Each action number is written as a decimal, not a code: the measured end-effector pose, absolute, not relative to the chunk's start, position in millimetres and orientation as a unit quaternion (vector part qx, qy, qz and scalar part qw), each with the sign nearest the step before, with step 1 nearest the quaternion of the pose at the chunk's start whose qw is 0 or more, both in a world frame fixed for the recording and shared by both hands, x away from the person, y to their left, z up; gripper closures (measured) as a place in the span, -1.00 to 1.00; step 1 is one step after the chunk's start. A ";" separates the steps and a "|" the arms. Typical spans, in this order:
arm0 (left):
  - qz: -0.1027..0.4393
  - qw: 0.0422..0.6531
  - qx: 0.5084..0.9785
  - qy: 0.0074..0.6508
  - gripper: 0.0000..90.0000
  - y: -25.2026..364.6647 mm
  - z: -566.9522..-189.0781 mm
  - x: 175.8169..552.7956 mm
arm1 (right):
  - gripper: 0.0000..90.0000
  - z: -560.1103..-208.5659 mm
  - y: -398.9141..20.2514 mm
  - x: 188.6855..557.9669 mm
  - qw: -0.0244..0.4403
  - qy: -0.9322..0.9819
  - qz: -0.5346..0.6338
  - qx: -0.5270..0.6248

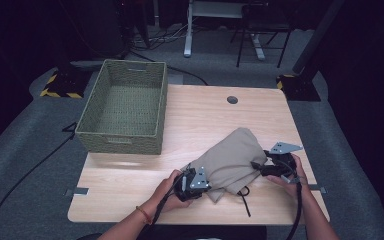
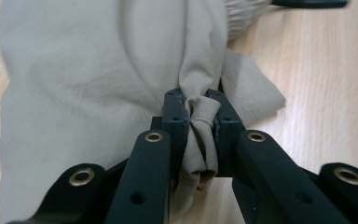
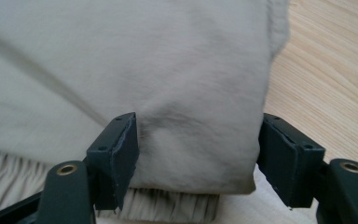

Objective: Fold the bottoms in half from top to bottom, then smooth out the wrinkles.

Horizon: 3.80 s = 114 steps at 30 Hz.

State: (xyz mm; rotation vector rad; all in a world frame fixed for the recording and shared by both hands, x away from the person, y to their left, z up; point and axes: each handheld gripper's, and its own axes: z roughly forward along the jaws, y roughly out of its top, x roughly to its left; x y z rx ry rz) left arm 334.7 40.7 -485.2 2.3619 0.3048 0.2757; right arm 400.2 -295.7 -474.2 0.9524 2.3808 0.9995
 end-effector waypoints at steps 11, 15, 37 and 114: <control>0.122 0.355 0.920 0.109 0.77 39.4 -487.6 331.1 | -0.30 -451.8 -219.3 373.0 0.219 0.851 0.415 0.235; 0.123 0.358 0.919 0.111 0.77 39.4 -489.6 330.6 | -0.28 -465.6 -203.3 376.2 0.211 0.870 0.389 0.217; 0.141 0.347 0.923 0.090 0.77 29.1 -491.4 318.3 | -0.10 -455.5 -342.3 417.7 0.306 0.761 0.362 0.443; 0.171 0.348 0.898 0.207 0.39 57.1 -492.9 337.0 | -0.02 -477.9 -256.7 378.5 0.169 0.869 0.397 0.242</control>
